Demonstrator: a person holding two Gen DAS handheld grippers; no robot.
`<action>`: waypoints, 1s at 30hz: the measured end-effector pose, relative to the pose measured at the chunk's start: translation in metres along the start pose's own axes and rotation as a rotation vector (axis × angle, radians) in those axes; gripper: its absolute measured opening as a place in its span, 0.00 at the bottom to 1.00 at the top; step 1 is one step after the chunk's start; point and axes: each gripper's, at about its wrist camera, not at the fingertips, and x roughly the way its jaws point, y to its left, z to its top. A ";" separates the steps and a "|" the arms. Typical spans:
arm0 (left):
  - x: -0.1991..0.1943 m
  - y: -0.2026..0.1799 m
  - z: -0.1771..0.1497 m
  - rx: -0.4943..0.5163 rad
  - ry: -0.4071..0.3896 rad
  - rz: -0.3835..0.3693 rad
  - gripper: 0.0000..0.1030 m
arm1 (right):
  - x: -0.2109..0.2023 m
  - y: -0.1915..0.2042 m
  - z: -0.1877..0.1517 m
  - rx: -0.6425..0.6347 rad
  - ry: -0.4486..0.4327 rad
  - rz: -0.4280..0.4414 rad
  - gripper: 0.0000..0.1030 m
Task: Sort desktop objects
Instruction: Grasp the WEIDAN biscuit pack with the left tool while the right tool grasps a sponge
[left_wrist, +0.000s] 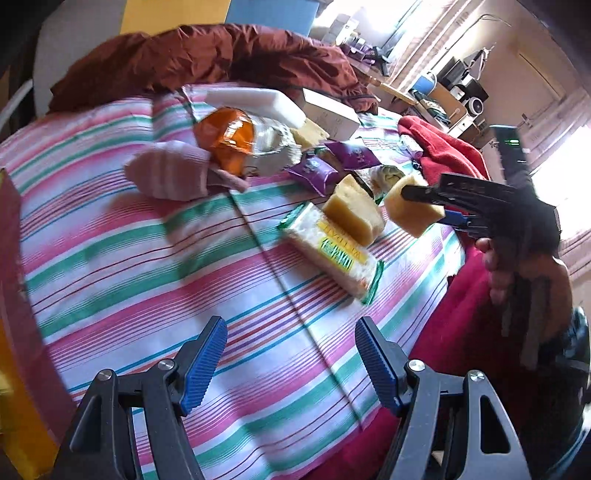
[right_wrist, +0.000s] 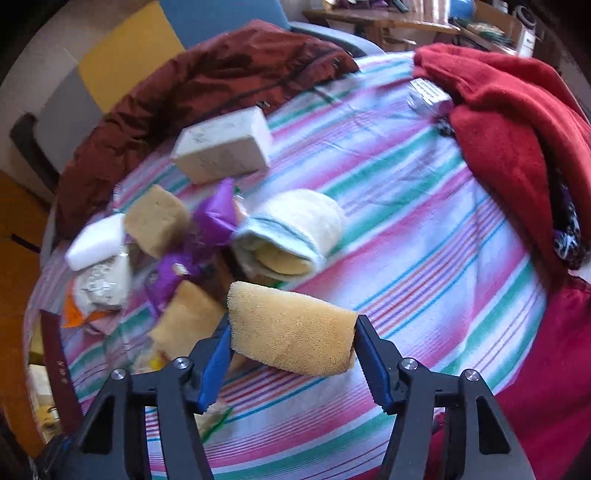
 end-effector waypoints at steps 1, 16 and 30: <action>0.005 -0.004 0.003 -0.004 0.007 -0.001 0.71 | -0.005 0.001 0.000 -0.002 -0.018 0.021 0.62; 0.067 -0.042 0.052 -0.107 0.076 0.077 0.71 | -0.033 0.006 0.007 -0.003 -0.138 0.196 0.62; 0.103 -0.063 0.064 0.055 0.098 0.236 0.71 | -0.039 0.001 0.008 0.008 -0.163 0.255 0.64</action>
